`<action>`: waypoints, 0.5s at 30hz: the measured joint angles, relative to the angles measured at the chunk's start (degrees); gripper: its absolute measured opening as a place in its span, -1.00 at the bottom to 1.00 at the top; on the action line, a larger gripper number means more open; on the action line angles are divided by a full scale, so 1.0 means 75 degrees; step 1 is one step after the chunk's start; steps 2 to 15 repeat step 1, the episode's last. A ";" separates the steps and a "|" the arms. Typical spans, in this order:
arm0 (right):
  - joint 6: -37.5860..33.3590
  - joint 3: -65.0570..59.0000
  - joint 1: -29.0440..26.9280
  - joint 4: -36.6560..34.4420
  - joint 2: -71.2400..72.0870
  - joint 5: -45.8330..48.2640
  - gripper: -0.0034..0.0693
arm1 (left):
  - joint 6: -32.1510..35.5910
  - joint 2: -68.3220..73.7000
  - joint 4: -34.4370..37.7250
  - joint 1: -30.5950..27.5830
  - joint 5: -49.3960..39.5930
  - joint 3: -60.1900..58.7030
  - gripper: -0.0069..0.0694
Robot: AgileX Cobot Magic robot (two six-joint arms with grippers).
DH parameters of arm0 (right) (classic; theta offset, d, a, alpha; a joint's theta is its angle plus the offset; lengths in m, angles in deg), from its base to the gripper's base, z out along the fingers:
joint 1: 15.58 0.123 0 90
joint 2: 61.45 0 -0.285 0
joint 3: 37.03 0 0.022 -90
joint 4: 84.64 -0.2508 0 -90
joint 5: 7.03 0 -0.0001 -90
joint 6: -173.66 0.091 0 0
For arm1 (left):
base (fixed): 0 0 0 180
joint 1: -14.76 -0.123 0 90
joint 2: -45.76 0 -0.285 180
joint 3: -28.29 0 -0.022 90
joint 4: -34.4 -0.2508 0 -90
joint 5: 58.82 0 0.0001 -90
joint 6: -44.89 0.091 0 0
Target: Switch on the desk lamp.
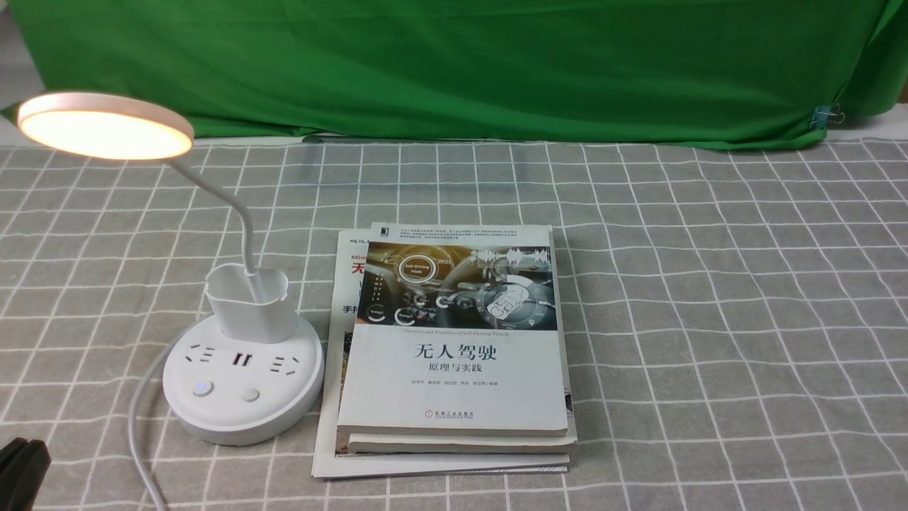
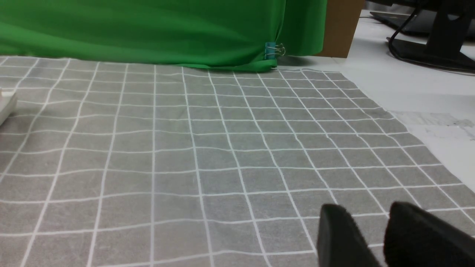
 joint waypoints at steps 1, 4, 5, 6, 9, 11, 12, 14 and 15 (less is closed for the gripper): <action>0.0000 0.0000 0.0000 0.0000 0.0000 0.0000 -0.23 | 0.0000 0.0000 0.0000 0.0000 0.0000 0.0000 -0.77; 0.0000 0.0000 0.0000 0.0000 0.0000 0.0000 -0.23 | 0.0000 0.0000 0.0000 0.0000 0.0000 0.0000 -0.77; 0.0000 0.0000 0.0000 0.0000 0.0000 0.0000 -0.23 | 0.0000 0.0000 0.0000 0.0000 0.0000 0.0000 -0.77; 0.0000 0.0000 0.0000 0.0000 0.0000 0.0000 -0.23 | 0.0000 0.0000 0.0000 0.0000 0.0000 0.0000 -0.77; 0.0000 0.0000 0.0000 0.0000 0.0000 0.0000 -0.23 | 0.0000 0.0000 0.0000 0.0000 0.0000 0.0000 -0.77; 0.0000 0.0000 0.0000 0.0000 0.0000 0.0000 -0.23 | 0.0000 0.0000 0.0000 0.0000 0.0000 0.0000 -0.77; 0.0000 0.0000 0.0000 0.0000 0.0000 0.0000 -0.23 | 0.0000 0.0000 0.0000 0.0000 0.0000 0.0000 -0.77; 0.0000 0.0000 0.0000 0.0000 0.0000 0.0000 -0.23 | 0.0000 0.0000 0.0000 0.0000 0.0000 0.0000 -0.77; 0.0000 0.0000 0.0000 0.0000 0.0000 0.0000 -0.23 | 0.0000 0.0000 0.0000 0.0000 0.0000 0.0000 -0.77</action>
